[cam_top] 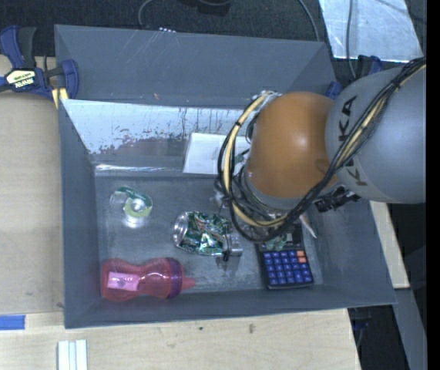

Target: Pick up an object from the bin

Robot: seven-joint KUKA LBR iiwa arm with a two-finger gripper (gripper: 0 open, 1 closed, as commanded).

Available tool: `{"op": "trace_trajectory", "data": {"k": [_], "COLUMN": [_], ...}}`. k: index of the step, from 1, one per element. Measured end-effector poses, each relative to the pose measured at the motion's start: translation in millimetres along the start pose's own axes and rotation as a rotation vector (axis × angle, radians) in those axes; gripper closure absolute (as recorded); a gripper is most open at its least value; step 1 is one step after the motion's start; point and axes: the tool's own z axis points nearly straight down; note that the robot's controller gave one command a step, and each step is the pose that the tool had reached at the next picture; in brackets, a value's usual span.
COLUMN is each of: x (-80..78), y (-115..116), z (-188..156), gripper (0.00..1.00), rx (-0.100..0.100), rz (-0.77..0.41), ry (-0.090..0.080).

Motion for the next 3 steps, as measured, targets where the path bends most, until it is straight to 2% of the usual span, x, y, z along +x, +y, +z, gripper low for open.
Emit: {"op": "trace_trajectory", "data": {"k": [1, 2, 3], "x": [-16.5, -30.2, -40.5], "y": [-23, -18, 0], "z": [-2, 37, 57], "gripper": [0.0, 0.0, 0.0], "rx": [-0.003, 0.002, -0.005], "rz": [-0.121, -0.237, -0.024], "ry": [-0.04, -0.018, -0.029]}}
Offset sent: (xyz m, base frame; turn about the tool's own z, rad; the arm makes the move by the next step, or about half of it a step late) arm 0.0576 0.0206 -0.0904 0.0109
